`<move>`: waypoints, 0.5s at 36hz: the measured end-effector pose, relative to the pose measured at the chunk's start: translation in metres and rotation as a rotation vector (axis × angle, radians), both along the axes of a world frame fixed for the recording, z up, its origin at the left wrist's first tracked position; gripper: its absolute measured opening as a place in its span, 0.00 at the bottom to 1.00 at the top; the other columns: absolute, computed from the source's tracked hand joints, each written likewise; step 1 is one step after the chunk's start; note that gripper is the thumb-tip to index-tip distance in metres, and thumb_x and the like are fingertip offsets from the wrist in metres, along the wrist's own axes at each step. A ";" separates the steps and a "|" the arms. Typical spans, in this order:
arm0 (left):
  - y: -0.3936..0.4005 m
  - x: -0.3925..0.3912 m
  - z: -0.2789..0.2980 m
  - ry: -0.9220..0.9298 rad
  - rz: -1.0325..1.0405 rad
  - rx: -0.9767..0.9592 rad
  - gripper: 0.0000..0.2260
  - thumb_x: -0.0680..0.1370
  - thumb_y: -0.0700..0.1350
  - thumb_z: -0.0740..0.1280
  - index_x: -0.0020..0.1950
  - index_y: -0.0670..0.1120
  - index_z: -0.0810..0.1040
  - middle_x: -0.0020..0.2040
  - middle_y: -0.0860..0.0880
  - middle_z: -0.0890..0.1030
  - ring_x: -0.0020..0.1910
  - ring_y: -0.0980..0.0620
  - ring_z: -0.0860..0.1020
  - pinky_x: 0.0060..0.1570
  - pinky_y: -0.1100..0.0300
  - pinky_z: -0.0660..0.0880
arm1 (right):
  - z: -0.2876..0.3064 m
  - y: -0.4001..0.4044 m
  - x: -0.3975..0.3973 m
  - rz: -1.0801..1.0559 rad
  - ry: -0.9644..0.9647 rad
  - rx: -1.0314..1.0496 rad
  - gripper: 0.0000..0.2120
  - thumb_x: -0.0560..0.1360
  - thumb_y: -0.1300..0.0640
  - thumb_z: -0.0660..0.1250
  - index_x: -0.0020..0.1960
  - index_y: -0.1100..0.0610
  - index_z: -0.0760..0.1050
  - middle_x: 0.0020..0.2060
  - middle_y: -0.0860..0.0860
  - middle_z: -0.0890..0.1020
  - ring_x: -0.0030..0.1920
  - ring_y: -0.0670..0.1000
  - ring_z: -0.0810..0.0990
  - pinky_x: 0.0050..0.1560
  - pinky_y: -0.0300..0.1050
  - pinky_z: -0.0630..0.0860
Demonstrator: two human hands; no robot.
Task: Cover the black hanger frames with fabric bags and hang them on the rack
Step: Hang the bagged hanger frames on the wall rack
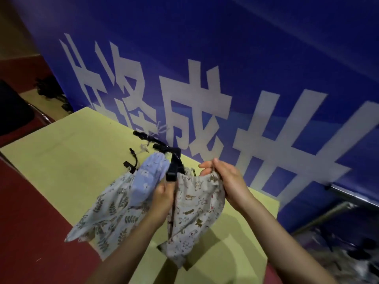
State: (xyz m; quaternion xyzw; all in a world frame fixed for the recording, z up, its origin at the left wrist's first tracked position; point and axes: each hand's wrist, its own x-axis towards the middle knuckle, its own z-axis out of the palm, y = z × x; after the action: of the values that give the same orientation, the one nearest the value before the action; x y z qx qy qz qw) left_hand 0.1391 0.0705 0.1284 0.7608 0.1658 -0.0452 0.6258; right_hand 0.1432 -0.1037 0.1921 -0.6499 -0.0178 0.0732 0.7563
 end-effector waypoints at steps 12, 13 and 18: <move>-0.075 -0.061 0.011 0.010 0.084 -0.174 0.13 0.84 0.48 0.54 0.45 0.50 0.75 0.42 0.49 0.78 0.41 0.53 0.76 0.40 0.57 0.72 | -0.018 -0.095 -0.055 -0.012 -0.131 -0.507 0.16 0.82 0.51 0.57 0.44 0.47 0.83 0.35 0.52 0.79 0.37 0.46 0.78 0.43 0.41 0.72; -0.081 -0.065 0.012 0.007 0.085 -0.181 0.13 0.84 0.47 0.54 0.45 0.50 0.75 0.42 0.49 0.79 0.41 0.52 0.77 0.39 0.57 0.72 | -0.019 -0.102 -0.059 0.012 -0.116 -0.486 0.16 0.82 0.52 0.58 0.44 0.48 0.83 0.34 0.53 0.77 0.35 0.47 0.75 0.41 0.41 0.71; -0.108 -0.081 0.012 0.006 -0.002 -0.138 0.11 0.81 0.50 0.59 0.50 0.46 0.78 0.43 0.50 0.81 0.43 0.51 0.79 0.38 0.59 0.73 | -0.022 -0.136 -0.079 0.027 -0.006 -0.286 0.14 0.81 0.56 0.60 0.46 0.56 0.84 0.28 0.43 0.72 0.29 0.39 0.69 0.34 0.30 0.67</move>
State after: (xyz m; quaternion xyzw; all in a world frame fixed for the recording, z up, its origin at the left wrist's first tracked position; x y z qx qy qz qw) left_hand 0.0581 -0.0376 0.1401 0.7159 0.1634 -0.0593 0.6762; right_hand 0.0645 -0.2395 0.1706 -0.7508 -0.0181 0.0834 0.6550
